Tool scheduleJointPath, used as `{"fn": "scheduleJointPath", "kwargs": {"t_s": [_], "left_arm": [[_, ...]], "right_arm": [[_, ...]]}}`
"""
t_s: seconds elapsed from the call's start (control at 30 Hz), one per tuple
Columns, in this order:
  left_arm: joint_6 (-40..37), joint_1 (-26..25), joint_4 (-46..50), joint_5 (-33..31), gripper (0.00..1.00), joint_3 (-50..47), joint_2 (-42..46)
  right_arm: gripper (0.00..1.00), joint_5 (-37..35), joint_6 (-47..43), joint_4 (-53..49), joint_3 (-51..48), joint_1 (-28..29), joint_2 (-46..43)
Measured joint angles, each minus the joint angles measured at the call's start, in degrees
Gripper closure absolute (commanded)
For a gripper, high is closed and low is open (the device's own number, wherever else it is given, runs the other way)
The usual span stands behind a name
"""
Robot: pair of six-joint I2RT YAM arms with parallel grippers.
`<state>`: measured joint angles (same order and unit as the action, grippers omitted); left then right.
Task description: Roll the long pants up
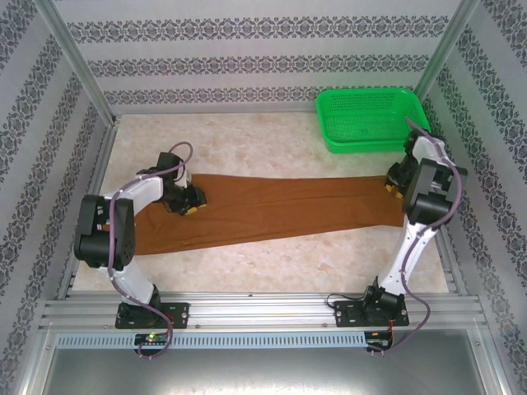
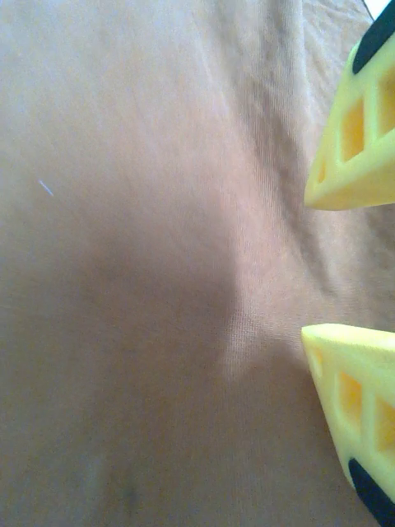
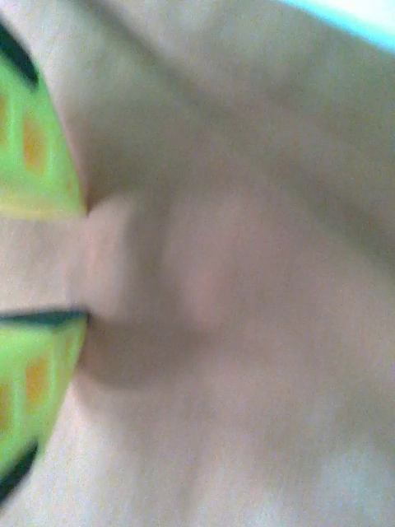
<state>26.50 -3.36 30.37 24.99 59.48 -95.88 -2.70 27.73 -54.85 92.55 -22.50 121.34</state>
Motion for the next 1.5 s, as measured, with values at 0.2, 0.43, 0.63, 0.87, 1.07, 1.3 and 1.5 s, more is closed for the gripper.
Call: {"fn": "scheduleJointPath", "kwargs": {"t_s": [0.2, 0.43, 0.63, 0.87, 1.07, 1.3, 1.5], "left_arm": [[-4.4, -2.2, 0.6, -1.4, 0.55, 7.4, 3.0], [-7.0, -6.7, 0.0, -0.9, 0.6, 5.6, 0.5], [-7.0, -6.7, -0.9, -0.8, 0.61, 2.4, -2.9], [-7.3, -6.7, -0.7, -1.1, 0.61, 2.4, -4.0], [-7.7, -6.7, -0.6, -1.1, 0.62, 2.4, -4.0], [-8.1, -6.7, -0.5, -1.1, 0.64, 2.4, -4.3], [-8.1, -6.7, -0.5, -1.3, 0.63, 2.4, -5.8]], "right_arm": [[0.2, -2.8, 2.9, 8.1, -14.9, -3.3, -21.5], [0.2, -2.5, 3.6, 11.6, -15.6, -4.8, -16.4], [0.2, -3.6, 3.4, 10.5, -5.6, -5.9, -6.4], [0.21, -3.5, 3.4, 9.2, 5.7, -6.6, 2.8], [0.33, -2.6, 3.1, 7.8, 8.4, -6.6, 6.8], [1.0, -0.9, 2.4, 8.8, 8.1, -6.3, 6.8], [1.0, -1.7, 2.6, 9.6, 6.3, -6.2, 5.1]]}}
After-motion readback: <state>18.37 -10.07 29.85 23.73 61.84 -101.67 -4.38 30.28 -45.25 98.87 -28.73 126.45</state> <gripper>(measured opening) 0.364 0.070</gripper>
